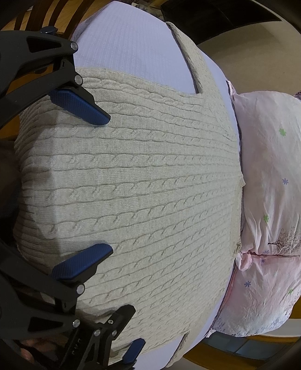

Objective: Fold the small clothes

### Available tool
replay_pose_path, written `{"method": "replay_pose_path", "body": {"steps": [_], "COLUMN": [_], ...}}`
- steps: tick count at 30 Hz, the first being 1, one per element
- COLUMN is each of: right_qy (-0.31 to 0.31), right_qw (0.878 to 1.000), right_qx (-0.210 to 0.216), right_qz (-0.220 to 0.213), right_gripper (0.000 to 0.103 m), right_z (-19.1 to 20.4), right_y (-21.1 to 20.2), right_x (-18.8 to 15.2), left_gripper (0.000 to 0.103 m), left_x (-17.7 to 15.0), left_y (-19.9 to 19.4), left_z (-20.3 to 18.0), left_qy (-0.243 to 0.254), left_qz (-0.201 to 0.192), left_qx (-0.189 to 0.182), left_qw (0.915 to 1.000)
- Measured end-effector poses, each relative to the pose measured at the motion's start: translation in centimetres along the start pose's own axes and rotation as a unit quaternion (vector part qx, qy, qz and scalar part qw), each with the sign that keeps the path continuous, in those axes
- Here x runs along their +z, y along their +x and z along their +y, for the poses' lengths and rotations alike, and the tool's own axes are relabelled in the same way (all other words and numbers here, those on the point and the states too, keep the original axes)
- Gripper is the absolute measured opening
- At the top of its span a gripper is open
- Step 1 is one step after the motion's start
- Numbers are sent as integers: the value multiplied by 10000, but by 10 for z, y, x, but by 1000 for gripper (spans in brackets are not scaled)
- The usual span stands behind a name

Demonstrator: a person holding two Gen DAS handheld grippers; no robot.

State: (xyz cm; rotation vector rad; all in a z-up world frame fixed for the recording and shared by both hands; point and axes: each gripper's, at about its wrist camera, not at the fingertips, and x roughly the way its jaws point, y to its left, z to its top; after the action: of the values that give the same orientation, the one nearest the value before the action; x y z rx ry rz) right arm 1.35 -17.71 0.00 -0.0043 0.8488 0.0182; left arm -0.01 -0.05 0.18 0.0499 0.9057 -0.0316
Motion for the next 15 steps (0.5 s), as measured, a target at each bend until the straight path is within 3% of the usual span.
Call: {"method": "replay_pose_path", "body": {"steps": [2, 5, 10, 11, 13, 14, 15], "right_qy": [61, 848, 2385, 2662, 3427, 3738, 4164], "right_qw": [9995, 9916, 9679, 9611, 9370, 9251, 9066], "right_qx": [317, 877, 165, 23, -223, -312, -472], "right_qz": [-63, -425, -775, -741, -642, -596, -496], "right_gripper": [101, 101, 101, 98, 86, 84, 82], "right_z": [-11, -64, -197, -222, -283, -309, -343], "right_y": [-1, -10, -6, -1, 11, 17, 25], "right_x": [3, 19, 54, 59, 63, 64, 63], "left_gripper": [102, 102, 102, 102, 102, 102, 102], "left_x": [0, 6, 29, 38, 50, 53, 61], "left_y": [-1, 2, 4, 5, 5, 6, 7], "left_z": [1, 5, 32, 42, 61, 69, 86], "left_qy": [28, 104, -17, -56, -180, -266, -464], "left_qz": [-25, 52, -211, -337, -505, -545, -592], "left_qx": [-25, -183, -434, -294, -42, 40, 157], "left_qw": [10000, 9998, 9988, 9990, 9986, 9982, 9970]}}
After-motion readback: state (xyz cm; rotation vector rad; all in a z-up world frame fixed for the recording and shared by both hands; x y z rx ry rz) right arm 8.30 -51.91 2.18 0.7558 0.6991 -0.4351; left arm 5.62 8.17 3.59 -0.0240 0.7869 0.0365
